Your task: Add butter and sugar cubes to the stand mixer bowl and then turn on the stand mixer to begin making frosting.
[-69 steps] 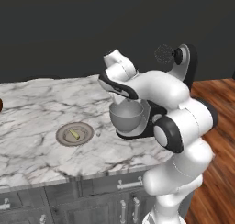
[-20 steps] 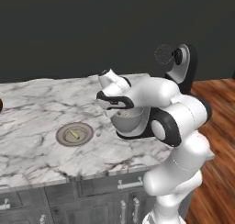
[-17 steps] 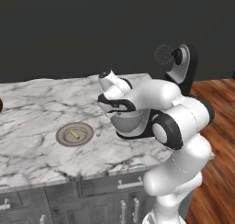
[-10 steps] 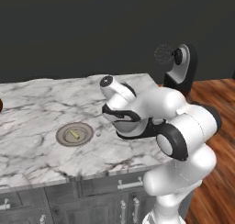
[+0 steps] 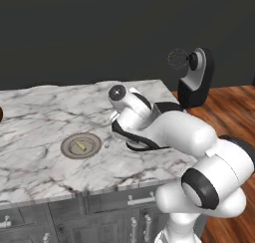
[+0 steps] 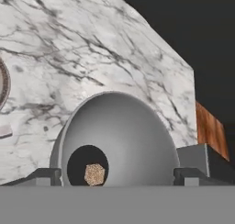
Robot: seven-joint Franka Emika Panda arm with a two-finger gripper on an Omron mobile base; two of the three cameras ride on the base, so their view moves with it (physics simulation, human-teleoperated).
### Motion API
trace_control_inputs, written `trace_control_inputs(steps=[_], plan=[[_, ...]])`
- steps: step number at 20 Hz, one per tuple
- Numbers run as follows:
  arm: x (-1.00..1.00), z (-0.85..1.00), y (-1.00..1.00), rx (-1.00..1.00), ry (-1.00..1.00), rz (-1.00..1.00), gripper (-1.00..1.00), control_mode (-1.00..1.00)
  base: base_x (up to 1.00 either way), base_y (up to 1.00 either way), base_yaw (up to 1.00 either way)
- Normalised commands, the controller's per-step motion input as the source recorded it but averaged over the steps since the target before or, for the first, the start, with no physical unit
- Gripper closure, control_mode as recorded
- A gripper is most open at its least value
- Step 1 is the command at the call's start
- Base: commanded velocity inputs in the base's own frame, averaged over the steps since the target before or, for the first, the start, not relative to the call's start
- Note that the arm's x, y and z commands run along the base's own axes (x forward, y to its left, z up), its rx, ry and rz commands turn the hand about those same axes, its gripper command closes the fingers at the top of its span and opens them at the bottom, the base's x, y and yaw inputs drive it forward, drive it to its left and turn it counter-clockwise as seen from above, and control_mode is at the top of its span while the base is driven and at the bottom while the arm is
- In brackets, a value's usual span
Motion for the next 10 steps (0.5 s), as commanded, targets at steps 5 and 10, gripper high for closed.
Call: trace_control_inputs(steps=[5,10], plan=[[-0.24,0.92,0.07,0.05,-0.01,0.09,-1.00,-1.00,0.00,0.00,0.00],[-0.29,0.36,0.15,0.05,0.12,0.12,-1.00,-1.00,0.00,0.00,0.00]])
